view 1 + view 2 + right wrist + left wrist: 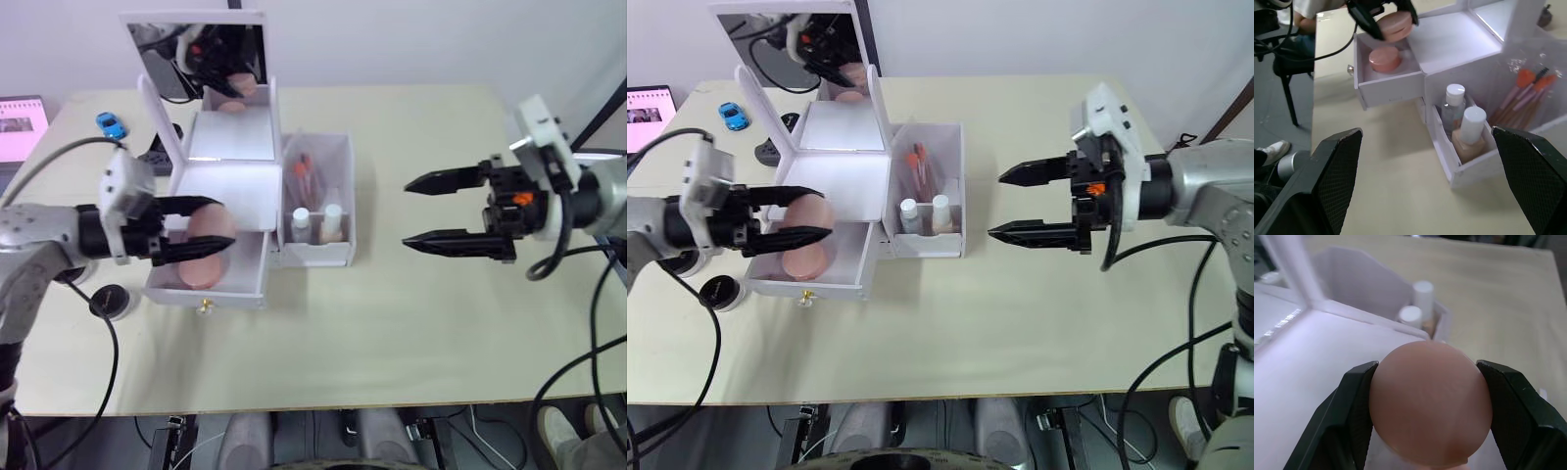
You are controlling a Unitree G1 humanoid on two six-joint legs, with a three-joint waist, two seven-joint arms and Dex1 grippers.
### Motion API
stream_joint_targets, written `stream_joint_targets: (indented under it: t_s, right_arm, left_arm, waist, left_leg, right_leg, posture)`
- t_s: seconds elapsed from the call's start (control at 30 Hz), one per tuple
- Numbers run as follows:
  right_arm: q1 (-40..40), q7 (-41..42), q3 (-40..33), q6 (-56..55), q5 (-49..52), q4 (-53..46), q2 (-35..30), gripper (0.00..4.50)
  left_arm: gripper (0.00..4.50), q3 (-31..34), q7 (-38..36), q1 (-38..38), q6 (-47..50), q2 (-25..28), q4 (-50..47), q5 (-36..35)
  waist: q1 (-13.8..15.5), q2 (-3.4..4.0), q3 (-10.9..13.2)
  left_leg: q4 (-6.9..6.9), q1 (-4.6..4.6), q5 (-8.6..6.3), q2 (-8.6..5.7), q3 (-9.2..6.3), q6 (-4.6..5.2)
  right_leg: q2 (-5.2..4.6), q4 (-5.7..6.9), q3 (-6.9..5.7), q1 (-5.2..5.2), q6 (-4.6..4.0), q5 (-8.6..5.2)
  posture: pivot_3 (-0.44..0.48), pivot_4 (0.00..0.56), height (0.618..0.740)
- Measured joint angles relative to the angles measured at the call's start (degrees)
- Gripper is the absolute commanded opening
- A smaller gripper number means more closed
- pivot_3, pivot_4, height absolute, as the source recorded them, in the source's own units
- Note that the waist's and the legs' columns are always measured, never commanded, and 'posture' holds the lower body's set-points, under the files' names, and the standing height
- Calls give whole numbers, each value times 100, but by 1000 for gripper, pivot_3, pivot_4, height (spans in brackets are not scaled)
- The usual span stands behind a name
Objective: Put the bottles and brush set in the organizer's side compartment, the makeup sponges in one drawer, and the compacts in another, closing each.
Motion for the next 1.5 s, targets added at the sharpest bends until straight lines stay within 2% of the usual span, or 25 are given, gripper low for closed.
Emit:
stream_joint_targets:
  t_s: [0.2, 0.57, 0.63, 0.7, 1.0, 1.2, 1.33, 1.5]
  right_arm:
    - [277, -250, -245, 26, 156, -171, -29, 4500]
    - [16, -523, -181, 115, 474, -67, -31, 4500]
    - [-25, -571, -130, 118, 491, -69, -31, 4500]
    - [-72, -599, -57, 122, 500, -69, -31, 4500]
    - [-134, -396, -29, 27, 550, 2, -32, 4500]
    - [-425, -82, 201, -348, 484, 241, 37, 4500]
    - [-786, 182, 529, -623, 379, 497, 319, 4500]
    - [-1314, 552, 1160, -1188, -187, 1154, 785, 4500]
  left_arm:
    - [2658, -189, -333, -179, 63, 6, -26, 166]
    - [2658, -241, -633, 101, -53, -93, -133, 474]
    - [3707, -241, -642, 102, -52, -99, -155, 495]
    - [4477, -241, -646, 110, -52, -101, -163, 522]
    - [4477, -123, -615, 95, 14, -108, -159, 534]
    - [4477, 748, -101, -29, 435, -219, -96, 1]
    - [4477, 1636, 447, 297, 583, -344, -55, -183]
    - [4477, 3046, 725, 2141, 697, -694, -974, -300]
  waist:
    - [-4, -1, 1]
    - [3, -1, 0]
    - [3, -2, 0]
    - [2, -2, 0]
    - [3, -2, 0]
    - [-28, -2, 0]
    - [-44, -3, 0]
    - [-66, -6, 0]
  left_leg:
    - [3, 6, 0, 0, -1, 0]
    - [4, 6, 1, 0, -1, 1]
    - [5, 6, 1, 0, -2, 1]
    - [5, 6, 1, 0, -2, 1]
    - [11, 6, 1, 0, -2, 1]
    - [20, 14, 1, 0, -2, 1]
    - [23, 27, 1, 0, -2, 1]
    - [24, 32, 1, 1, 1, 1]
  right_leg:
    - [0, 3, 1, 4, 1, 0]
    - [0, 5, 3, 5, 0, 0]
    - [0, 5, 3, 5, 0, 0]
    - [0, 6, 3, 5, 0, 0]
    - [0, 13, 3, 6, 1, 1]
    - [1, 31, 9, 6, 4, 0]
    - [4, 61, 16, 6, 12, -8]
    - [10, 64, 34, 4, 9, -8]
  posture:
    - [0, 150, 726]
    - [0, 150, 726]
    - [0, 150, 726]
    - [0, 150, 726]
    - [0, 150, 726]
    - [0, 150, 726]
    - [0, 150, 726]
    - [0, 150, 726]
